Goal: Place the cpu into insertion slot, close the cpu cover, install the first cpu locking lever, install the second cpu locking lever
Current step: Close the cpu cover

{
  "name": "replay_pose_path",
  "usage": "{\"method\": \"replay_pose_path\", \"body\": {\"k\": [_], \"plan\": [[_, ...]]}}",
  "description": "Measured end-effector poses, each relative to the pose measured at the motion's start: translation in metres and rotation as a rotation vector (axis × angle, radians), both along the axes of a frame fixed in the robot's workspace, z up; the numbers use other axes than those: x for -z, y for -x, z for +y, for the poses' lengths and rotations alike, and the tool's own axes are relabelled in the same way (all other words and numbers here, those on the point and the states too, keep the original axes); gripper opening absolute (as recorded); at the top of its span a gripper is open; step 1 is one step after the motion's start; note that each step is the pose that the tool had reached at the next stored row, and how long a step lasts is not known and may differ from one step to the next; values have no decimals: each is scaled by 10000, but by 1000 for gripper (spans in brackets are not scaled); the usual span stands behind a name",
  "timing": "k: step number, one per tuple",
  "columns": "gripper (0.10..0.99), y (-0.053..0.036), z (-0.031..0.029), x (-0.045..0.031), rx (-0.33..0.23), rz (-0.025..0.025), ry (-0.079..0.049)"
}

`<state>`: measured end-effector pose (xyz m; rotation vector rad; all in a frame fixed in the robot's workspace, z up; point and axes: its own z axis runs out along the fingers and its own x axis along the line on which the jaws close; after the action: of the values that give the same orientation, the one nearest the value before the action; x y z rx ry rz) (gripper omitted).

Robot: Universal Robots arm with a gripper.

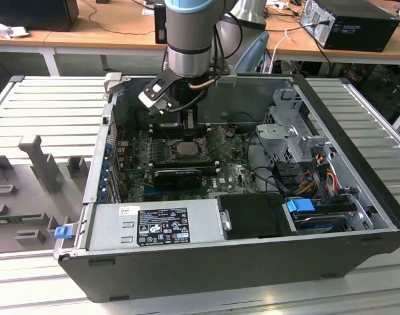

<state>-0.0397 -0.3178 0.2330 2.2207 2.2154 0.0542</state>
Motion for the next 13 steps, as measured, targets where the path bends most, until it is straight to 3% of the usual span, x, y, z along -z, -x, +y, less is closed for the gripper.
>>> {"method": "replay_pose_path", "body": {"k": [5,8,10,13], "plan": [[106,-149,-12,-2,3,40,-12],[106,-149,-12,-70,4,58,-22],[106,-150,-12,-202,4,68,-22],[106,-277,-12,-227,6,115,-24]]}}
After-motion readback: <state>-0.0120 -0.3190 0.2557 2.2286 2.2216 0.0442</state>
